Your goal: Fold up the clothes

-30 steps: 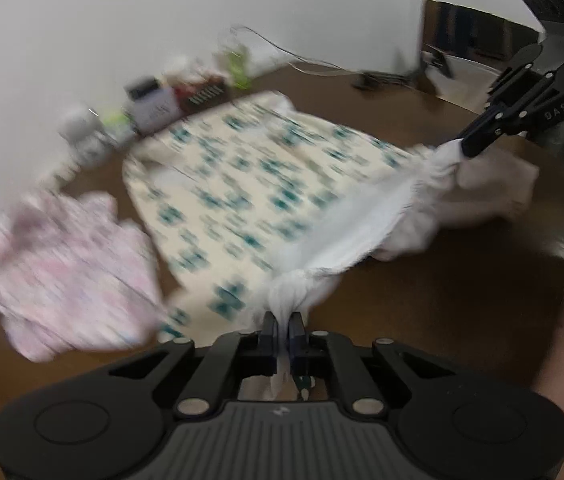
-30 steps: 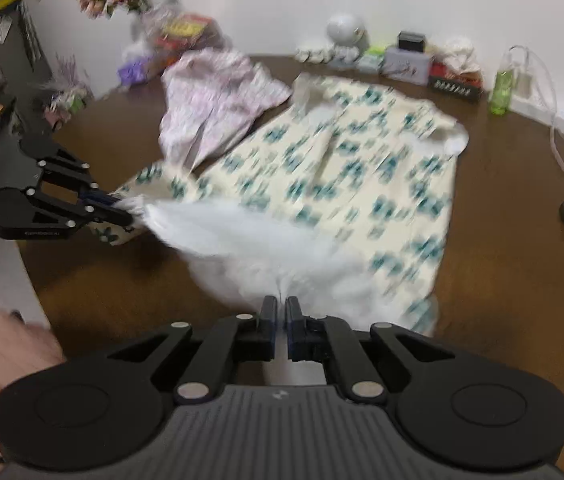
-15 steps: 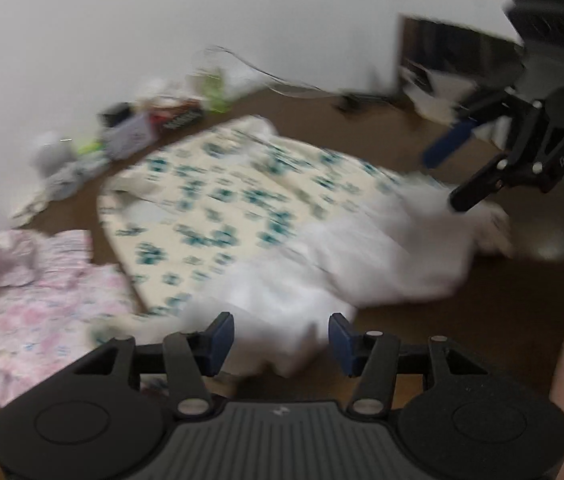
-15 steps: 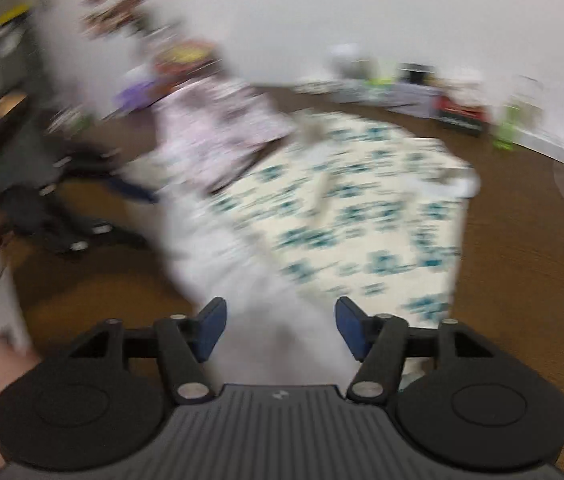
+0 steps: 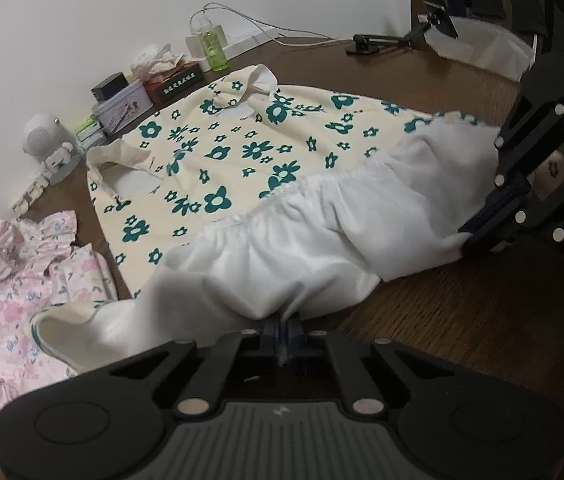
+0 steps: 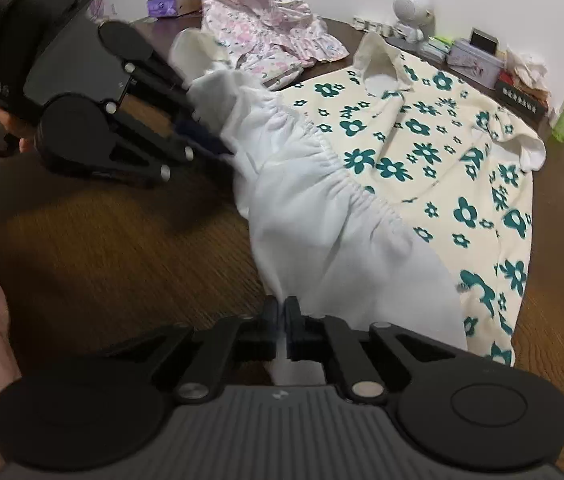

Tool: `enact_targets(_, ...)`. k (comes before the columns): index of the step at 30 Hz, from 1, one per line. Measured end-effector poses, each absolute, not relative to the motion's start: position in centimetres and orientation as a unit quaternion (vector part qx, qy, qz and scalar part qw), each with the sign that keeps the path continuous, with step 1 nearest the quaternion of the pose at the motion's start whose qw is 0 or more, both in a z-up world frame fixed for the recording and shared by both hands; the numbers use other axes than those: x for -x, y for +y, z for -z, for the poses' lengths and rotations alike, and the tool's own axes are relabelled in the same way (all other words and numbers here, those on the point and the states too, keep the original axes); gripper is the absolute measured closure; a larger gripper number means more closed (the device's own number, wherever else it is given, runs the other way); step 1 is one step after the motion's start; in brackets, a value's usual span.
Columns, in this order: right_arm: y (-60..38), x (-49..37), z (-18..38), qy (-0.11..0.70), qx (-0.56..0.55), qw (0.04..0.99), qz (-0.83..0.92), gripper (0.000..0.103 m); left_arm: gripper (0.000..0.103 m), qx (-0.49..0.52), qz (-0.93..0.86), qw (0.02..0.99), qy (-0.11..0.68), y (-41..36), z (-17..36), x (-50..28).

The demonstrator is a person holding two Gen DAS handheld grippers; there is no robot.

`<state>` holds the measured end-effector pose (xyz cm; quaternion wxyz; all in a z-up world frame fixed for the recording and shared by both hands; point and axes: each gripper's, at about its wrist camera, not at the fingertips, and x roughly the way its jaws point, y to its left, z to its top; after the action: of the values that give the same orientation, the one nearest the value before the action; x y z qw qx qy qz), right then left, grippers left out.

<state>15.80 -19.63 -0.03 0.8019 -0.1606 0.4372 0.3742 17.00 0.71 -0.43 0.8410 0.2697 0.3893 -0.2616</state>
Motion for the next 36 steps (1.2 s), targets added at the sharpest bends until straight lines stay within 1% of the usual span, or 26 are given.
enact_targets(7,-23.2,-15.6,-4.2,0.467,0.057,0.767,-0.437,0.100,0.101,-0.263,0.314,0.827,0.386,2.3,-3.6,-12.0)
enact_targets(11,-24.0,-14.2,-4.4,0.491,0.036,0.730,-0.474,0.099,0.101,-0.262,0.337,0.812,0.398,3.3,-4.8,-7.8)
enact_targets(13,-23.8,-13.7,-3.6,0.509,0.032,0.713,-0.481,0.096,0.095,-0.257,0.358,0.793,0.422,3.8,-4.4,-5.9)
enact_targets(14,-23.7,-13.5,-3.1,0.519,0.029,0.705,-0.482,0.090,0.084,-0.258,0.368,0.782,0.431,4.0,-4.0,-5.0)
enact_targets(15,-23.8,-13.4,-2.8,0.525,0.023,0.701,-0.482,0.079,0.066,-0.260,0.369,0.778,0.436,4.1,-3.8,-4.3)
enact_targets(17,-24.4,-13.5,-2.8,0.527,0.005,0.703,-0.477,0.065,0.053,-0.254,0.350,0.795,0.425,4.5,-4.4,-4.1)
enact_targets(19,-25.9,-14.4,-4.2,0.501,-0.012,0.737,-0.454,0.065,0.053,-0.244,0.328,0.817,0.407,5.0,-5.3,-4.1)
enact_targets(21,-27.7,-15.4,-5.6,0.466,-0.016,0.787,-0.404,0.057,0.049,-0.242,0.291,0.843,0.384,5.1,-6.0,-5.2)
enact_targets(24,-30.1,-16.7,-6.1,0.431,0.018,0.856,-0.283,0.054,0.042,-0.258,0.228,0.870,0.354,4.9,-6.3,-7.8)
enact_targets(26,-31.5,-17.3,-5.1,0.438,0.017,0.866,-0.242,0.053,0.042,-0.278,0.201,0.871,0.350,4.4,-5.6,-10.0)
enact_targets(28,-32.8,-17.7,-3.6,0.460,-0.012,0.857,-0.233,0.052,0.040,-0.293,0.195,0.865,0.358,4.0,-4.5,-12.2)
enact_targets(29,-33.2,-17.8,-2.8,0.468,-0.021,0.853,-0.231,0.049,0.038,-0.300,0.197,0.859,0.364,3.7,-3.8,-13.2)
enact_targets(30,-33.3,-17.6,-2.2,0.472,-0.029,0.850,-0.232,0.045,0.037,-0.307,0.196,0.854,0.371,3.5,-2.9,-14.2)
enact_targets(31,-33.4,-17.4,-1.6,0.474,-0.037,0.848,-0.234,0.044,0.037,-0.312,0.194,0.850,0.378,3.3,-2.1,-15.0)
enact_targets(32,-33.5,-17.2,-0.9,0.477,-0.044,0.845,-0.236,0.043,0.038,-0.313,0.192,0.847,0.385,3.4,-1.4,-15.7)
enact_targets(33,-33.2,-17.0,-0.4,0.478,-0.049,0.844,-0.238,0.049,0.051,-0.312,0.189,0.845,0.392,3.5,-0.7,-16.4)
enact_targets(34,-32.9,-16.8,0.0,0.477,-0.050,0.844,-0.240,0.059,0.066,-0.309,0.185,0.844,0.397,3.6,-0.3,-16.9)
enact_targets(35,-32.7,-16.5,0.1,0.473,-0.042,0.848,-0.234,0.090,0.103,-0.302,0.174,0.848,0.400,4.0,-0.1,-17.0)
enact_targets(36,-32.4,-16.1,0.0,0.468,-0.032,0.854,-0.225,0.099,0.103,-0.292,0.159,0.853,0.402,4.5,0.0,-17.1)
